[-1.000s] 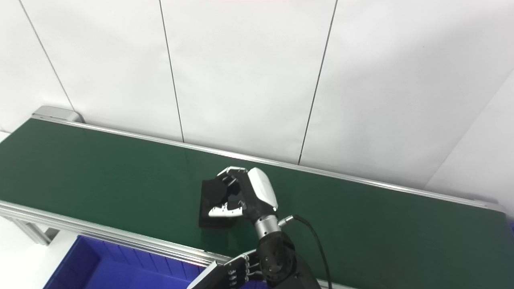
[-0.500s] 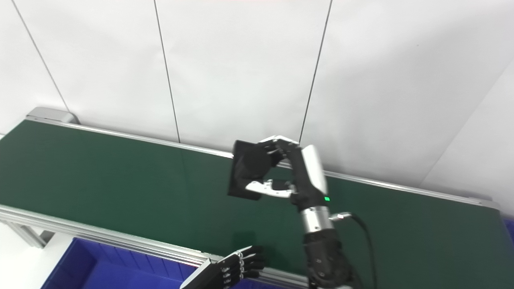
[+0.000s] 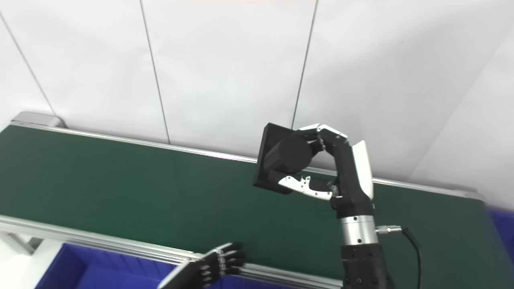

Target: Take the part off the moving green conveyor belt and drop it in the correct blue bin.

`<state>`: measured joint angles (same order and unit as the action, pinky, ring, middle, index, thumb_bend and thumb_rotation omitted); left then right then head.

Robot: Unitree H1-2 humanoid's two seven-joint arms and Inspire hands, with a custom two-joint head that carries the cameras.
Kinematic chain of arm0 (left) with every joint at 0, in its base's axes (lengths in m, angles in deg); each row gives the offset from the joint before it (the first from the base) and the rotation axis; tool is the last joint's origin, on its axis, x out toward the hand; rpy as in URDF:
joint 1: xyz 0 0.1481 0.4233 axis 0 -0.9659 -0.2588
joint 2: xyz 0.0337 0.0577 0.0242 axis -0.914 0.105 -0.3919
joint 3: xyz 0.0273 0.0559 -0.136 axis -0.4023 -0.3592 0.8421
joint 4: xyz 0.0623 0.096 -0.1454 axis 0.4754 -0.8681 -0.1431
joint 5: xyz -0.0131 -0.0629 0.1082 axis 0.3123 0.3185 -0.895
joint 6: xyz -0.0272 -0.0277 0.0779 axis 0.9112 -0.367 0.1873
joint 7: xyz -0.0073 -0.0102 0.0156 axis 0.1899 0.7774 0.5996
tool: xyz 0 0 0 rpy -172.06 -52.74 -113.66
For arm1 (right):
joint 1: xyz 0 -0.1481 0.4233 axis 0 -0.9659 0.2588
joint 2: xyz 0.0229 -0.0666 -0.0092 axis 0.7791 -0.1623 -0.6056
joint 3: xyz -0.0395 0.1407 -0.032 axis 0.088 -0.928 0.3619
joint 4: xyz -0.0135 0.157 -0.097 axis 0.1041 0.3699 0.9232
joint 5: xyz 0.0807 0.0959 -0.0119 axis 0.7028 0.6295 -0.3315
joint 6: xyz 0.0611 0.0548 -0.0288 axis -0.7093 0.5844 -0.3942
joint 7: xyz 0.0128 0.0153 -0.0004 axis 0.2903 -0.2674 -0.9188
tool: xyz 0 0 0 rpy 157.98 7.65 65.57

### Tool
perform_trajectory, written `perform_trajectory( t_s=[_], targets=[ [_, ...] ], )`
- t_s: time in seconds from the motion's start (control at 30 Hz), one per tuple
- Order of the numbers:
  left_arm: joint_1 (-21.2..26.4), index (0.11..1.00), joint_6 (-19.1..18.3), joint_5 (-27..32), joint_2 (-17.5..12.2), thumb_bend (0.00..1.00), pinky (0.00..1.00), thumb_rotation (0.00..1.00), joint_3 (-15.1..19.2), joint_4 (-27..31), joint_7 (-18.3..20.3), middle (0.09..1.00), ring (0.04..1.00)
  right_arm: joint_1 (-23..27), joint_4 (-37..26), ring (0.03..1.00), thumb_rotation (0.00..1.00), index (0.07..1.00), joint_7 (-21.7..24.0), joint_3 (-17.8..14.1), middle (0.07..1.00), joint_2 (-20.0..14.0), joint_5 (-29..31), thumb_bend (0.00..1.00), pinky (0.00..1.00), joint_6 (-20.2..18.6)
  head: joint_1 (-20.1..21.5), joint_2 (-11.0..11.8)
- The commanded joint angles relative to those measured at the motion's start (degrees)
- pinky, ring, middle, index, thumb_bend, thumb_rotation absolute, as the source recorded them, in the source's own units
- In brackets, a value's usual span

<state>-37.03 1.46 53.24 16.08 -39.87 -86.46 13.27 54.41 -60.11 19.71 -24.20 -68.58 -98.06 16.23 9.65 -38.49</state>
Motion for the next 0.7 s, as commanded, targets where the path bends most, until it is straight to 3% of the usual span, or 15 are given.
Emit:
perform_trajectory(
  t_s=[0.0, 0.37, 0.67],
  targets=[
    [0.3, 0.892, 1.8, 1.8, -0.8, 0.94, 0.85, 0.13, 0.4, 1.8, 1.1, 0.878, 0.865, -0.3, -4.1, 0.441, 0.0, 0.499, -0.4, -0.8, 0.497, 0.2, -0.4, 0.52, 0.41, -1.1, 0.0, 0.1],
    [1.0, 0.896, 2.1, 5.3, -4.3, 0.94, 0.86, 0.14, 3.2, 2.0, 4.0, 0.884, 0.87, -10.5, -13.5, 0.43, 0.0, 0.51, -1.0, -3.3, 0.497, 0.6, -3.5, 0.52, 0.38, -3.2, 10.8, -4.8],
    [1.0, 0.885, -0.4, 7.9, -6.0, 0.97, 0.85, 0.15, 4.9, 4.2, 5.1, 0.875, 0.863, -22.4, -18.0, 0.462, 0.0, 0.475, -4.3, -5.4, 0.507, 3.6, -5.0, 0.52, 0.42, -1.5, 14.7, -7.9]
  ],
)
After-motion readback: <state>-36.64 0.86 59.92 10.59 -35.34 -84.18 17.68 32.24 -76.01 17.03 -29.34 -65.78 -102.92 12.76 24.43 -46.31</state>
